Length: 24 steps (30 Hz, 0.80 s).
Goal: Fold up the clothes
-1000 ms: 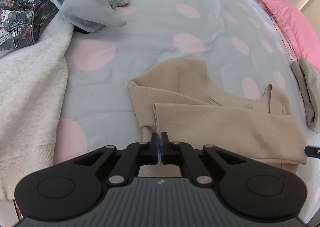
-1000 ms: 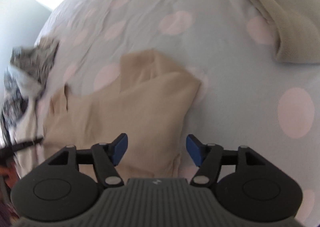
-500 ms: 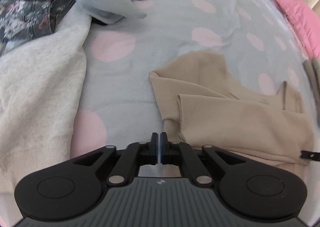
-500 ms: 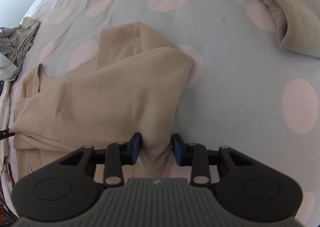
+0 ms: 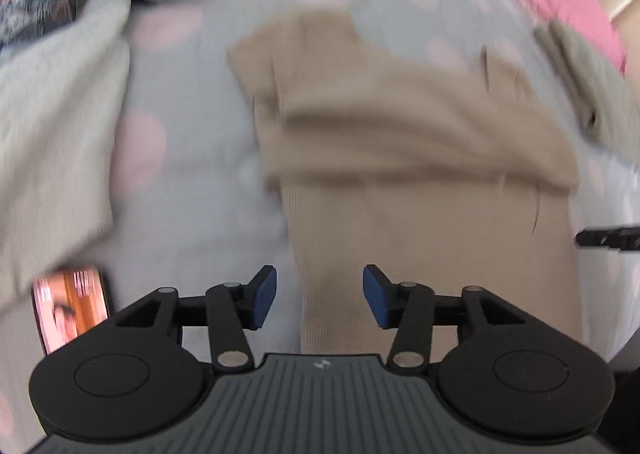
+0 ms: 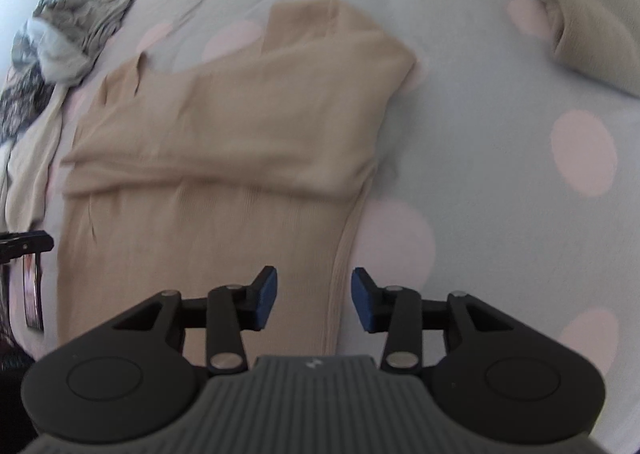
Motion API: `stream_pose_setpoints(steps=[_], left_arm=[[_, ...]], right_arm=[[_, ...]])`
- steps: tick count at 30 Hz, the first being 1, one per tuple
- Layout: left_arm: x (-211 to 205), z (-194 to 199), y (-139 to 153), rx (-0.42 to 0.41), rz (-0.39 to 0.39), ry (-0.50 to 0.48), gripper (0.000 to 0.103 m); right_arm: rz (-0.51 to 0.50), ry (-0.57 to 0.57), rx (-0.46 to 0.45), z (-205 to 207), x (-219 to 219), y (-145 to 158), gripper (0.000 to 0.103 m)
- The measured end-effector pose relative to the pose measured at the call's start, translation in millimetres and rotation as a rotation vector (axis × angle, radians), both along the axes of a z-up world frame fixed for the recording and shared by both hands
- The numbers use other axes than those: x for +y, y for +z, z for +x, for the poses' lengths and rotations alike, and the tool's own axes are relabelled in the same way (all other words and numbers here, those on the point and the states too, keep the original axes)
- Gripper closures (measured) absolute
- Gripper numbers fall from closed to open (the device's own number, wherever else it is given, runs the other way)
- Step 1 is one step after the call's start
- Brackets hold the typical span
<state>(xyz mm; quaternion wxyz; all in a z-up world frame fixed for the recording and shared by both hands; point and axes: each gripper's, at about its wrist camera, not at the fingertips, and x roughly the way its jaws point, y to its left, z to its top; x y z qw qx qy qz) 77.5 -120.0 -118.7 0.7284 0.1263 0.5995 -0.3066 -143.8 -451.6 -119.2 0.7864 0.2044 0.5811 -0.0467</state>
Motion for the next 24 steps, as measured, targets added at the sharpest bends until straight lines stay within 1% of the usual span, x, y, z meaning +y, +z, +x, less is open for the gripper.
stream_pose_setpoints(steps=[4, 7, 10, 13, 14, 15, 16, 17, 18, 19, 20, 21, 22, 24], left_arm=[[10, -40, -13, -0.016, 0.049, -0.035, 0.058], [17, -67, -17, -0.027, 0.062, -0.037, 0.059], [23, -89, -20, -0.03, 0.071, -0.035, 0.059], [27, -105, -21, -0.031, 0.094, -0.044, 0.059], [28, -110, -21, -0.021, 0.098, -0.046, 0.063], [30, -115, -20, -0.01, 0.102, -0.05, 0.069], [31, -120, -20, 0.002, 0.104, -0.056, 0.073], [31, -125, -19, 0.005, 0.107, -0.066, 0.079], [31, -131, -18, 0.006, 0.109, -0.077, 0.082], [29, -137, -17, -0.004, 0.112, -0.098, 0.086], [28, -142, -15, -0.016, 0.116, -0.122, 0.095], [27, -146, -13, -0.021, 0.114, -0.136, 0.098], [26, -150, -11, -0.025, 0.11, -0.148, 0.098], [28, -150, -6, -0.031, 0.094, -0.149, 0.099]], right_arm=[[-0.024, 0.08, 0.036, -22, 23, -9, 0.055], [-0.038, 0.126, 0.055, -39, 37, -15, 0.053], [-0.045, 0.154, 0.069, -52, 47, -15, 0.052], [-0.031, 0.167, 0.107, -67, 59, -18, 0.052], [-0.038, 0.185, 0.123, -72, 65, -20, 0.051], [-0.051, 0.205, 0.136, -77, 73, -21, 0.05], [-0.064, 0.229, 0.15, -82, 80, -22, 0.05], [-0.07, 0.253, 0.162, -86, 87, -23, 0.05], [-0.074, 0.275, 0.172, -91, 93, -25, 0.051], [-0.077, 0.297, 0.183, -95, 100, -26, 0.054], [-0.091, 0.319, 0.185, -98, 106, -26, 0.057], [-0.108, 0.332, 0.179, -101, 111, -25, 0.065], [-0.115, 0.333, 0.171, -102, 113, -23, 0.079], [-0.118, 0.325, 0.153, -104, 116, -19, 0.097]])
